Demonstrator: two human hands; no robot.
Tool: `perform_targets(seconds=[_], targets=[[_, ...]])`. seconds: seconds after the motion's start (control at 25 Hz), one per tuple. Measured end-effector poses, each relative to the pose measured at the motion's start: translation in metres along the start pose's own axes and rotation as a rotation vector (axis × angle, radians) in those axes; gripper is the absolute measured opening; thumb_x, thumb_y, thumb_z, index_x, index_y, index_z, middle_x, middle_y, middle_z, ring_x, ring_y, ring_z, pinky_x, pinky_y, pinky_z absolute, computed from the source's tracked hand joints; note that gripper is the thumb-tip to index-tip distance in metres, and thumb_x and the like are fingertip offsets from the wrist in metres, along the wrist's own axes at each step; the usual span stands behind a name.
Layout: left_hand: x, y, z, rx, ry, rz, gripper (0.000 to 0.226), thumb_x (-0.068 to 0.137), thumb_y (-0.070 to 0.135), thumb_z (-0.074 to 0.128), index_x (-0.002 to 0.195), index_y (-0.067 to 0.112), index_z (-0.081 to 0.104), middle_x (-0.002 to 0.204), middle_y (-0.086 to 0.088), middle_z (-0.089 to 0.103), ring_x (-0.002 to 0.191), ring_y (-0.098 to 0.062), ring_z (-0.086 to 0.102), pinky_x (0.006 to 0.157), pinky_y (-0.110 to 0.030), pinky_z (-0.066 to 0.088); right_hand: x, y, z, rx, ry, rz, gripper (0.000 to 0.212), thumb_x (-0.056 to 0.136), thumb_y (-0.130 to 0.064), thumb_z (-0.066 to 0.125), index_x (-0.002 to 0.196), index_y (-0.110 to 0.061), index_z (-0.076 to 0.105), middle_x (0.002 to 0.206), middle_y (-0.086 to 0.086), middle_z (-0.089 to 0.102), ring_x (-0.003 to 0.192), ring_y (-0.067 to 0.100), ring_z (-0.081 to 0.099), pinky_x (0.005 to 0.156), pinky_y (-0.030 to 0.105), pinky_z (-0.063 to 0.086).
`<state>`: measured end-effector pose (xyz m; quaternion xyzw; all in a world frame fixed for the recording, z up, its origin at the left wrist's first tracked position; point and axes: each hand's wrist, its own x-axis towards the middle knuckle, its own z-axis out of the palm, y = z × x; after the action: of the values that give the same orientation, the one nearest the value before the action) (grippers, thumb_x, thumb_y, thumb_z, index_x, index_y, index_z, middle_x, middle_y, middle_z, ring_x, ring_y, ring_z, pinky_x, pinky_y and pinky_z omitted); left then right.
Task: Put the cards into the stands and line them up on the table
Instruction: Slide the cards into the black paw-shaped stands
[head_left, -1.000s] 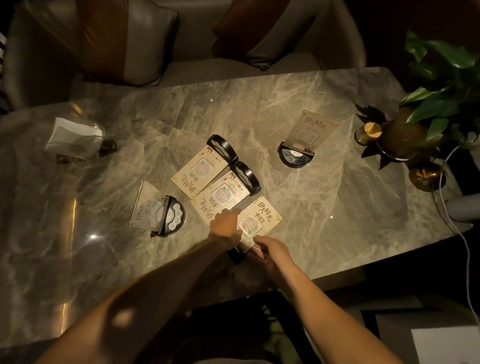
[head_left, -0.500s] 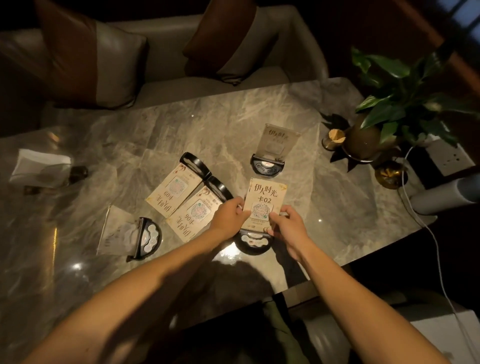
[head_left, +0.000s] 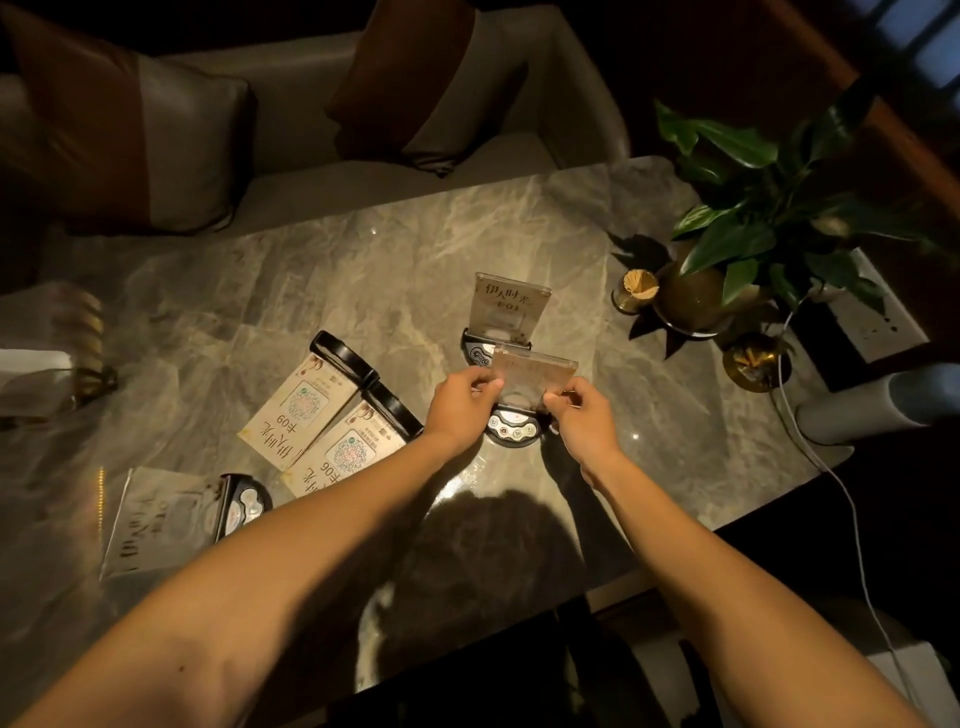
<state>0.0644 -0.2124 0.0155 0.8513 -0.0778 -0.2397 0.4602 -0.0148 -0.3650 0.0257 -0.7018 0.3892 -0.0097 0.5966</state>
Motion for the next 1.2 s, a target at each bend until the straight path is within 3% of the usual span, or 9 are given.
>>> perform_targets(seconds=[0.28,0.48,0.6,0.72,0.84,0.96,1.08,1.12,1.2], targets=[[-0.011,-0.009,-0.002,-0.065,-0.048,0.014,0.026,0.096,0.035,0.061,0.115,0.021,0.071,0.106,0.007,0.075,0.094,-0.001,0.068,0.092,-0.03,0.055,0.003,0.018,-0.003,-0.091,0.02,0.014,0.013,0.09,0.001,0.064,0.099,-0.008,0.065,0.074,-0.003,0.06,0.069,0.013,0.057,0.074,0.038,0.05],[-0.035,-0.029,-0.041,-0.05,-0.001,-0.035,0.046,0.094,0.04,0.064,0.134,0.017,0.061,0.129,-0.002,0.066,0.111,-0.014,0.064,0.094,-0.025,0.048,-0.033,0.023,0.025,-0.208,-0.01,0.16,0.017,0.085,-0.013,0.07,0.095,-0.022,0.059,0.09,0.008,0.072,0.083,0.027,0.066,0.079,0.04,0.051],[-0.052,-0.059,-0.076,0.069,0.146,-0.076,0.056,0.085,0.044,0.071,0.136,0.024,0.056,0.128,0.002,0.061,0.112,-0.013,0.06,0.098,-0.033,0.05,-0.065,0.01,0.055,-0.429,-0.23,-0.07,0.019,0.089,-0.02,0.067,0.107,-0.02,0.066,0.092,-0.002,0.071,0.085,0.017,0.065,0.078,0.033,0.051],[-0.076,-0.09,-0.107,0.064,0.249,-0.163,0.075,0.068,0.046,0.075,0.138,0.035,0.049,0.131,0.007,0.055,0.119,-0.013,0.055,0.103,-0.039,0.048,-0.085,-0.024,0.095,-0.715,-0.453,-0.466,0.043,0.092,-0.027,0.064,0.135,-0.024,0.055,0.12,-0.011,0.057,0.107,0.005,0.055,0.093,0.028,0.046],[-0.097,-0.111,-0.121,0.126,0.236,-0.223,0.08,0.066,0.048,0.074,0.139,0.034,0.046,0.135,0.003,0.053,0.124,-0.018,0.05,0.105,-0.042,0.043,-0.086,-0.048,0.144,-1.02,-0.675,-0.794,0.062,0.091,-0.03,0.062,0.149,-0.024,0.039,0.146,0.002,0.047,0.132,0.02,0.045,0.106,0.039,0.044],[-0.101,-0.139,-0.122,0.255,0.252,-0.244,0.077,0.068,0.056,0.072,0.137,0.031,0.048,0.135,0.001,0.057,0.127,-0.021,0.052,0.108,-0.042,0.04,-0.081,-0.052,0.189,-1.191,-0.769,-0.886,0.07,0.09,-0.026,0.065,0.152,-0.015,0.035,0.15,0.013,0.043,0.136,0.03,0.043,0.109,0.041,0.041],[-0.105,-0.161,-0.121,0.388,0.422,-0.074,0.073,0.057,0.042,0.084,0.119,0.014,0.058,0.107,-0.012,0.069,0.096,-0.032,0.068,0.081,-0.047,0.059,-0.073,-0.041,0.221,-1.348,-0.816,-0.93,0.064,0.086,-0.021,0.069,0.143,-0.009,0.043,0.138,0.016,0.05,0.125,0.032,0.05,0.103,0.042,0.043],[-0.11,-0.163,-0.119,0.454,0.428,-0.047,0.076,0.042,0.035,0.091,0.107,0.011,0.06,0.09,-0.013,0.071,0.077,-0.03,0.07,0.066,-0.041,0.061,-0.069,-0.036,0.227,-1.409,-0.825,-0.92,0.06,0.084,-0.02,0.07,0.138,-0.009,0.047,0.136,0.015,0.051,0.123,0.031,0.052,0.102,0.042,0.045],[-0.115,-0.164,-0.121,0.567,0.427,-0.049,0.091,0.015,0.037,0.095,0.097,0.01,0.065,0.081,-0.012,0.072,0.065,-0.026,0.07,0.057,-0.031,0.058,-0.06,-0.026,0.236,-1.523,-0.828,-0.898,0.052,0.085,-0.021,0.068,0.132,-0.01,0.049,0.133,0.014,0.051,0.121,0.03,0.051,0.101,0.041,0.046]])
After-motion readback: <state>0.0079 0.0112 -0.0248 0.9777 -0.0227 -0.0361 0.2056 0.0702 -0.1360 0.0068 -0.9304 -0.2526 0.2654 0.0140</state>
